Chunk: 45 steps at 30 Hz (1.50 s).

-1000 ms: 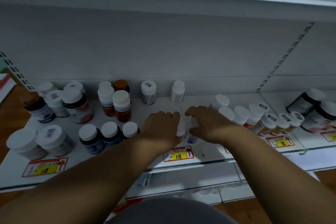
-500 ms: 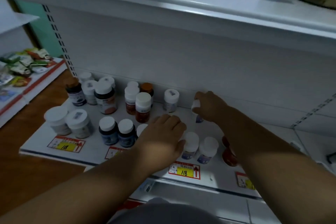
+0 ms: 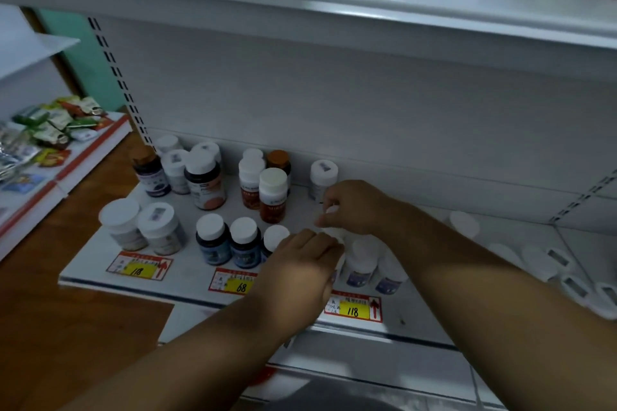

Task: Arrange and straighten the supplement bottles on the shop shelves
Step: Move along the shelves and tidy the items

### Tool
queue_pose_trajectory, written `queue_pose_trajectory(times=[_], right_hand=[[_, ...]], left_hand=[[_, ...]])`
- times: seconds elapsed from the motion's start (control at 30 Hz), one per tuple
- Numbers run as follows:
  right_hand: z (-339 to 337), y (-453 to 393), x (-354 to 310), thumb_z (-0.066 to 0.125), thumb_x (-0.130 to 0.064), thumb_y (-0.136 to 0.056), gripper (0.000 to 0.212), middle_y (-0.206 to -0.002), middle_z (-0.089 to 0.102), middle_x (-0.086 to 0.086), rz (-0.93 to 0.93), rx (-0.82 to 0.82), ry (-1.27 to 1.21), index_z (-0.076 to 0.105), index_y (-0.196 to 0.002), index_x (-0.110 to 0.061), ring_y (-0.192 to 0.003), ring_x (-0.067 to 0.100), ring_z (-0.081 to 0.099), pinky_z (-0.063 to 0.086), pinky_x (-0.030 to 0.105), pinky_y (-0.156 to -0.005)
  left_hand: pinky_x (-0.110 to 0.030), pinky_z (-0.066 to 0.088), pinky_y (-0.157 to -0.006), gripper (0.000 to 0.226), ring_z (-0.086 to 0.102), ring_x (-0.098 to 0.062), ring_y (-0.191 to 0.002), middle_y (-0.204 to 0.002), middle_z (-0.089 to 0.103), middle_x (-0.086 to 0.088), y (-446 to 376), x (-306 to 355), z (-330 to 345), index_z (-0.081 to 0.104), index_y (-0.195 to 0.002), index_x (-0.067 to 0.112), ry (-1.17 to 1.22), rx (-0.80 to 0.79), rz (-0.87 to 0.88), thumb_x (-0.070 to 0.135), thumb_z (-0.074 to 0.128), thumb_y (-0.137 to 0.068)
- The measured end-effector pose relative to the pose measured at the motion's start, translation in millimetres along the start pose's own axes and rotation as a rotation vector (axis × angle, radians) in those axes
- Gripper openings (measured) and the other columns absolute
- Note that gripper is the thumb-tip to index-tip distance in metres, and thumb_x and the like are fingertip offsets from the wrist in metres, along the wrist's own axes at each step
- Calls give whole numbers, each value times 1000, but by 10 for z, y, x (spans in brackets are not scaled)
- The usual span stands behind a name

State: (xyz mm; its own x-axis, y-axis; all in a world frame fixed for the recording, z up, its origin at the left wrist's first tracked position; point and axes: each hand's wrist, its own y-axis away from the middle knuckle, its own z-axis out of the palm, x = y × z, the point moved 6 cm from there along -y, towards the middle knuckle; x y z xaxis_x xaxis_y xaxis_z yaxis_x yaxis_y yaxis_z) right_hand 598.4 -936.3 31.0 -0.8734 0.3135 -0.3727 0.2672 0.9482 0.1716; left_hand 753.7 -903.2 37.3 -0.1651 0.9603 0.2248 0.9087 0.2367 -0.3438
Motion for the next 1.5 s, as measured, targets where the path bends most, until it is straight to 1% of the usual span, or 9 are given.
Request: queue_pose_trajectory(times=[0.17,0.5,0.63,0.73,0.87,1.03,1.2,1.37,1.5], right_hand=[[15,71,15,74,-46,-76,22,-93,61,-8,30,25,-82,66,-86,-28,-84,7,53,32,16,-60],[-225,-249,144,54,-40,-93,36,-121,54,14,142,283,-62,58,-120,-17,-106,31,55,40,28,-80],[-139,-531,144,58,-23,-91,39,-126,55,17,110,183,-34,54,-127,-7,-113,34,54,46,40,-94],[-59,-567,146,62,-10,-85,29,-114,61,17,50,231,-76,55,-112,-1,-103,32,58,48,40,-87],[-116,-552,216,70,-22,-81,35,-106,61,14,71,270,-68,53,-108,-8,-96,31,58,41,30,-72],[-467,-268,340,70,-34,-77,32,-93,58,-2,174,491,-545,51,-101,-24,-84,20,60,51,32,-66],[-574,171,261,59,-17,-89,24,-106,62,16,142,474,-1302,55,-111,-8,-92,30,65,57,46,-77],[-622,682,-28,60,-26,-93,29,-97,66,10,67,534,-1433,56,-114,-7,-81,20,69,56,33,-62],[-509,1050,-230,59,-19,-93,22,-96,65,10,78,575,-1466,55,-113,-11,-84,23,67,55,35,-66]], left_hand=[[-35,49,-71,37,59,-28,-85,-103,66,-7,-7,-38,-20,70,-103,9,15,-5,31,14,45,-76],[-42,49,-76,35,57,-32,-94,-109,62,-12,-13,-92,-46,67,-107,4,68,32,35,11,54,-75],[-41,50,-77,38,59,-32,-98,-110,62,-13,-20,-142,-113,67,-110,2,89,86,-17,11,62,-73],[-37,50,-79,38,58,-31,-96,-109,63,-13,-12,-177,-132,67,-109,2,77,108,-37,11,66,-72],[-33,44,-83,37,59,-32,-95,-107,64,-15,-11,-247,-176,68,-108,0,98,190,-89,7,69,-73],[-32,45,-89,37,56,-26,-103,-112,61,-8,-80,-327,-273,64,-115,9,218,323,-216,19,64,-80],[-16,41,-85,44,49,-1,-99,-110,51,8,-160,-348,-363,52,-122,23,615,474,-500,40,59,-82],[0,36,-75,39,47,10,-99,-110,52,12,-224,-245,-373,49,-121,28,769,372,-467,35,65,-86],[-4,40,-77,38,54,1,-102,-113,56,10,-239,-104,-341,52,-124,25,925,269,-403,37,60,-89]])
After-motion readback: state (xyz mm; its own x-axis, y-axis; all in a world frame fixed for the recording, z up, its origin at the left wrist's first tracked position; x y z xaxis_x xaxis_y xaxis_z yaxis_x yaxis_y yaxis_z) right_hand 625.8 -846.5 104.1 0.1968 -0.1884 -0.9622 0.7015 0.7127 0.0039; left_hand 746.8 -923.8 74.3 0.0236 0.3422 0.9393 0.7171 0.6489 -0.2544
